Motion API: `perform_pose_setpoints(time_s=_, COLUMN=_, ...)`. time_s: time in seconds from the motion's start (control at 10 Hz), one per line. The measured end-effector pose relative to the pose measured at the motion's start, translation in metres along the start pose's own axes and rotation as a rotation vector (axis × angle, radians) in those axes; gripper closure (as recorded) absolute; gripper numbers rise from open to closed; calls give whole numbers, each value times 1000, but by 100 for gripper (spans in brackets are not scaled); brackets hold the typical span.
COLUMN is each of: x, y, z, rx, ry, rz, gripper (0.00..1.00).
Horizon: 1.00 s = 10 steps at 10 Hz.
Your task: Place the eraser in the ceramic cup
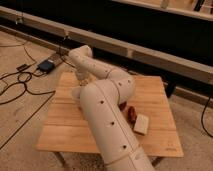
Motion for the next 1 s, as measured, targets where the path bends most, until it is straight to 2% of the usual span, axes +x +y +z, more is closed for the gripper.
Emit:
perform_pose_setpoints(time_s=0.9, x=-9, y=-13, z=26, rx=39, ry=31, rz=-33, gripper=35)
perform_pose_setpoints(time_s=1.0, x=-8, y=-14, z=29, rx=45, ry=39, rz=-38, gripper=42)
